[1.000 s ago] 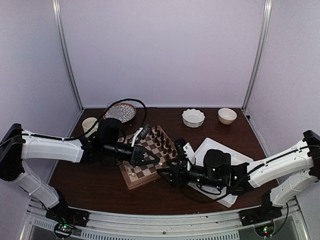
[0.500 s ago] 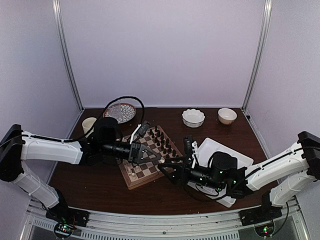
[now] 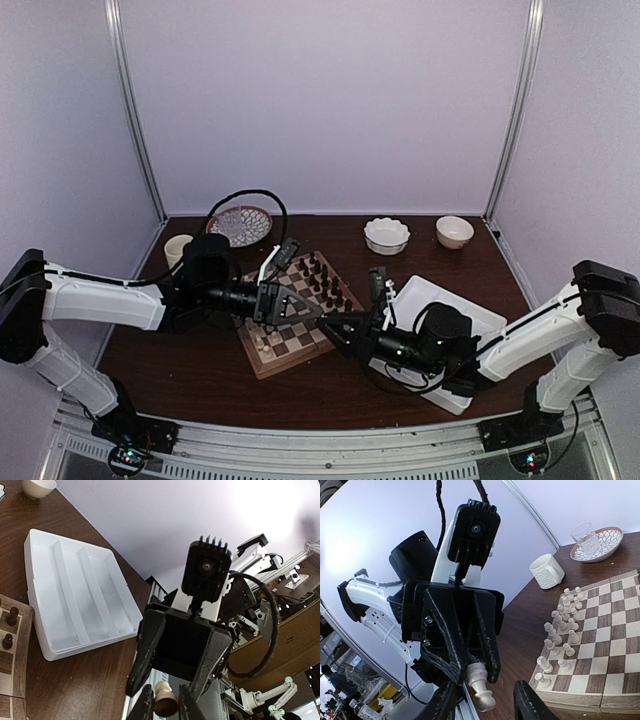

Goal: Set up the chess pieces on the board
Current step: Pass from the left arm to the right

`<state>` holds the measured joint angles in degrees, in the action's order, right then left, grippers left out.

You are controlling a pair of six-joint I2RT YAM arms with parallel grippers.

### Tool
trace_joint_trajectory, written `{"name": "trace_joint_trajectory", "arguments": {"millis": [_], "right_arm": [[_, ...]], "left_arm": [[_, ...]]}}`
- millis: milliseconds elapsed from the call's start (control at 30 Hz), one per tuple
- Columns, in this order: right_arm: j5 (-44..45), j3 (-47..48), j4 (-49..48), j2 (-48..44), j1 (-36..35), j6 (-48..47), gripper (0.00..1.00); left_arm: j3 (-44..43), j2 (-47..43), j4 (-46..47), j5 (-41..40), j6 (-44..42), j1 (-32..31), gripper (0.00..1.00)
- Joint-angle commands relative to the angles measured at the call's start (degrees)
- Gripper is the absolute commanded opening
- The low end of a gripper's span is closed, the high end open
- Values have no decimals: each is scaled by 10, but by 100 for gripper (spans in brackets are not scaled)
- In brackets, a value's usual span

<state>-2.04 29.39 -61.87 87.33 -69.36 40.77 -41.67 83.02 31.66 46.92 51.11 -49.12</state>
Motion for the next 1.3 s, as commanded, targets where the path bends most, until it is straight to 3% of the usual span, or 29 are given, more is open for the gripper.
{"name": "trace_joint_trajectory", "arguments": {"millis": [0,200,433,733,1067,1267], "right_arm": [[-60,-5,-109,45,10,32,39],[-71,-19,-195,80,14,42,34],[-80,-20,-196,77,15,31,38],[-69,-33,-196,61,15,25,25],[-67,-38,-196,47,16,25,27],[-67,-38,-197,47,18,28,19]], "left_arm": [[5,0,35,11,5,3,16],[7,-10,21,6,-6,4,17],[8,-12,19,5,-7,3,17],[8,-15,19,6,-7,3,16],[7,-14,19,6,-7,3,16],[8,-13,18,6,-8,3,16]]}}
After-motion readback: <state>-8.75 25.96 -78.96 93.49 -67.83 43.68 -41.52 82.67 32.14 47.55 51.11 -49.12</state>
